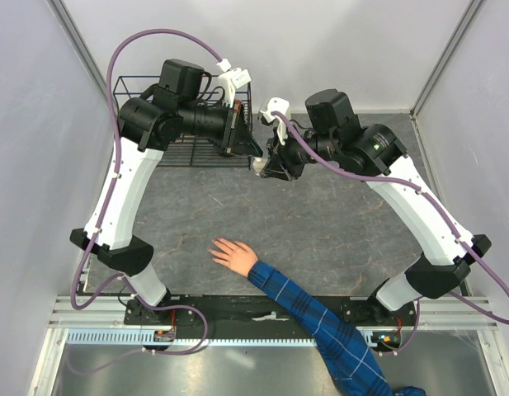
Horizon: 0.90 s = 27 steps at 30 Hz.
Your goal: Paint the nails
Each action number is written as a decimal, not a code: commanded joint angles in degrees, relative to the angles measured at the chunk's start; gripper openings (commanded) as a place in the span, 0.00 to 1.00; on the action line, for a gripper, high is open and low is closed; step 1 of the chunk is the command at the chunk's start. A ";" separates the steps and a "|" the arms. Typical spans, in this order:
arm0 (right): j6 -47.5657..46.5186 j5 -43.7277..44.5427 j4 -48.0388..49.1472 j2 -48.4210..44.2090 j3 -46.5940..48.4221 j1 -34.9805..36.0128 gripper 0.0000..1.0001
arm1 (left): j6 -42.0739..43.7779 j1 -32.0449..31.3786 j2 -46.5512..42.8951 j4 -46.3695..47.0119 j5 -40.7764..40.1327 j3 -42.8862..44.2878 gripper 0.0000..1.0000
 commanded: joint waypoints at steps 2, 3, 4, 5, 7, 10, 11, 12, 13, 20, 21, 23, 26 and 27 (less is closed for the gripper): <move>-0.14 1.05 1.60 -0.16 1.51 0.38 0.00 | 0.90 0.05 -1.14 0.77 -2.06 3.00 0.02; -0.13 1.14 1.51 -0.16 1.42 0.38 0.00 | 0.73 0.05 -1.14 0.77 -2.41 3.09 0.02; -0.13 1.23 1.51 -0.07 1.42 0.38 0.00 | 0.73 0.05 -1.40 0.77 -3.19 3.09 0.02; -0.13 1.15 1.51 -0.07 1.42 0.38 0.00 | 0.55 0.05 -1.41 0.77 -3.64 3.35 0.02; -0.22 1.41 1.51 0.10 1.51 0.38 0.00 | 0.20 0.13 -1.76 0.77 -4.52 3.71 0.02; -0.13 1.93 1.34 0.28 1.51 0.38 0.00 | -0.24 0.40 -1.93 0.68 -5.04 3.97 0.02; 0.04 2.11 1.42 0.28 1.51 0.30 0.00 | -0.59 0.49 -2.02 0.59 -5.40 3.97 0.02; 0.13 2.72 1.42 0.28 1.60 0.30 0.00 | -0.77 0.49 -2.02 0.33 -5.75 3.97 0.02; 0.30 3.25 1.42 0.28 1.60 0.38 0.00 | -1.03 0.57 -2.11 0.15 -6.45 3.97 0.02; 0.22 2.90 1.42 0.46 1.86 0.30 0.00 | -1.38 0.66 -2.02 0.07 -6.54 4.23 0.02; 0.13 2.82 1.42 0.37 1.69 0.38 0.00 | -1.38 0.75 -2.20 0.07 -7.06 4.32 0.02; -0.05 2.55 1.42 0.19 1.51 0.38 0.00 | -1.47 0.84 -2.29 0.50 -7.33 4.41 0.02; -0.05 2.46 1.51 0.19 1.33 0.30 0.00 | -1.74 1.10 -2.55 1.12 -7.51 4.41 0.02; -0.05 2.46 1.60 0.28 1.33 0.30 0.00 | -1.91 1.19 -2.64 1.29 -7.60 4.41 0.02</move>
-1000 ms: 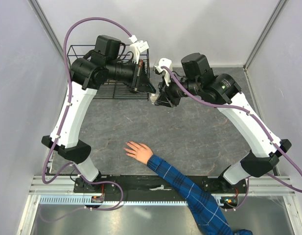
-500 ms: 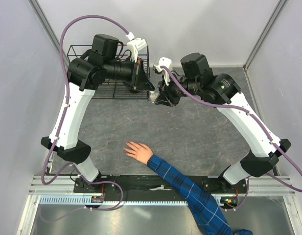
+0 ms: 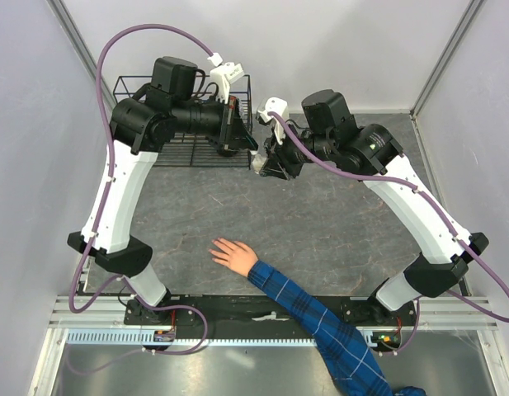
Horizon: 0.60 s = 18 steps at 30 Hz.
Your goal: Paint the nails
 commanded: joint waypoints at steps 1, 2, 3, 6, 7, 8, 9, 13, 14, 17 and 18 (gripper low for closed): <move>-0.18 -0.33 1.01 -0.44 1.33 0.14 0.00 | -1.45 0.99 -2.26 1.34 -1.78 2.18 0.02; -0.18 -0.34 1.10 -0.35 1.33 0.06 0.00 | -1.45 0.99 -2.27 1.34 -1.78 2.18 0.02; -0.18 -0.34 1.01 -0.44 1.33 0.14 0.00 | -1.37 1.08 -2.27 1.34 -1.52 2.18 0.02; -0.18 -0.25 1.10 -0.44 1.24 0.06 0.00 | -1.28 1.34 -2.35 1.43 -1.52 2.18 0.02; -0.18 -0.33 1.10 -0.53 1.24 0.06 0.00 | -1.19 1.52 -2.53 1.34 -1.52 2.18 0.02; -0.18 -0.42 1.10 -0.53 1.16 0.14 0.00 | -1.19 1.61 -2.53 1.43 -1.61 2.18 0.02; -0.18 -0.51 1.10 -0.53 1.24 0.14 0.00 | -1.19 1.70 -2.44 1.51 -1.52 2.18 0.02; -0.18 -0.69 1.10 -0.44 1.25 0.06 0.00 | -1.19 1.87 -2.53 1.60 -1.52 2.18 0.02; -0.18 -0.69 1.10 -0.35 1.24 0.14 0.00 | -1.10 1.79 -2.62 1.60 -1.43 2.18 0.02; -0.18 -0.77 1.18 -0.35 1.16 0.14 0.00 | -1.28 2.05 -2.71 1.95 -1.34 2.09 0.02; -0.18 -0.86 1.18 -0.35 1.24 0.14 0.00 | -1.36 2.05 -2.79 2.04 -1.08 2.09 0.02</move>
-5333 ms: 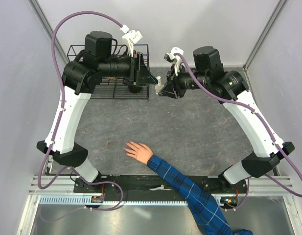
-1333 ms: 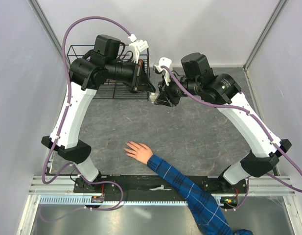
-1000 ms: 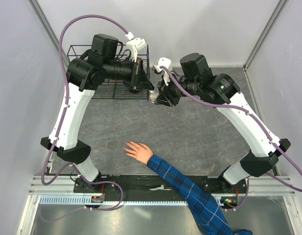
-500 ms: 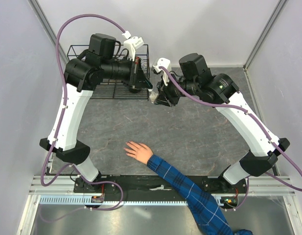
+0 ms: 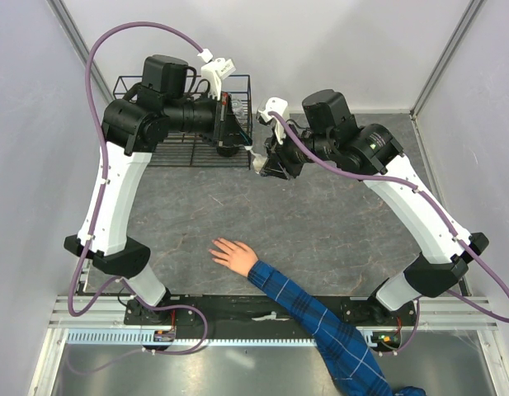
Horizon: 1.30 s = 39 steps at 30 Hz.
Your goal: Paint the nails
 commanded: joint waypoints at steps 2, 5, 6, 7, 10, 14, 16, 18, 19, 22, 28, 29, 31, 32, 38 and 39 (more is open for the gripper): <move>-0.27 -0.88 1.29 -0.31 1.33 0.14 0.00 | -1.45 0.39 -1.72 2.24 0.32 1.98 0.02; -0.27 -0.89 1.38 -0.22 1.16 0.14 0.00 | -1.89 0.56 -1.90 2.86 0.67 1.90 0.02; -0.27 -0.80 1.38 -0.22 0.98 0.14 0.00 | -1.98 0.65 -1.99 2.95 0.41 1.90 0.02; -0.35 -0.62 1.47 -0.40 0.63 0.14 0.00 | -2.07 0.83 -2.33 3.03 -0.03 1.90 0.02; -0.44 0.34 2.08 -1.18 -0.68 0.06 0.00 | -2.42 1.61 -3.12 3.12 -1.43 1.46 0.02; 0.96 3.76 6.29 -3.91 -4.98 0.06 0.00 | -2.95 2.15 -5.15 3.21 -5.20 -1.52 0.02; 3.07 6.49 11.89 -7.06 -9.62 0.14 0.00 | -3.65 2.58 -6.20 3.21 -6.70 -4.50 0.02; 6.04 9.55 16.39 -9.53 -13.24 0.14 0.00 | -4.26 2.76 -8.48 3.38 -9.51 -9.49 0.02; 6.76 10.18 20.33 -11.97 -16.56 0.14 0.00 | -5.57 2.85 -9.53 3.73 -10.57 -11.96 0.02; 10.09 12.73 25.88 -15.41 -20.71 0.06 0.00 | -10.04 3.02 -15.50 6.71 -13.99 -24.78 0.02; 13.62 15.72 30.11 -18.50 -24.41 0.06 0.00 | -22.71 3.82 -30.36 13.74 -18.31 -54.23 0.02; 13.97 15.81 30.21 -18.59 -24.51 0.14 0.00 | -23.94 3.82 -31.77 14.37 -18.48 -56.96 0.02; 14.76 15.55 30.38 -18.59 -24.86 0.14 0.00 | -26.23 3.99 -35.29 14.20 -21.36 -63.12 0.02; 14.85 15.55 30.38 -18.50 -24.95 0.14 0.00 | -26.76 4.08 -36.51 14.02 -22.87 -64.62 0.02; 16.34 12.48 30.47 -17.54 -26.61 0.14 0.00 | -36.42 4.25 -45.83 16.82 -27.88 -81.73 0.02; 16.52 12.21 30.47 -17.19 -26.96 0.06 0.00 | -38.87 4.26 -47.15 17.62 -28.41 -83.69 0.02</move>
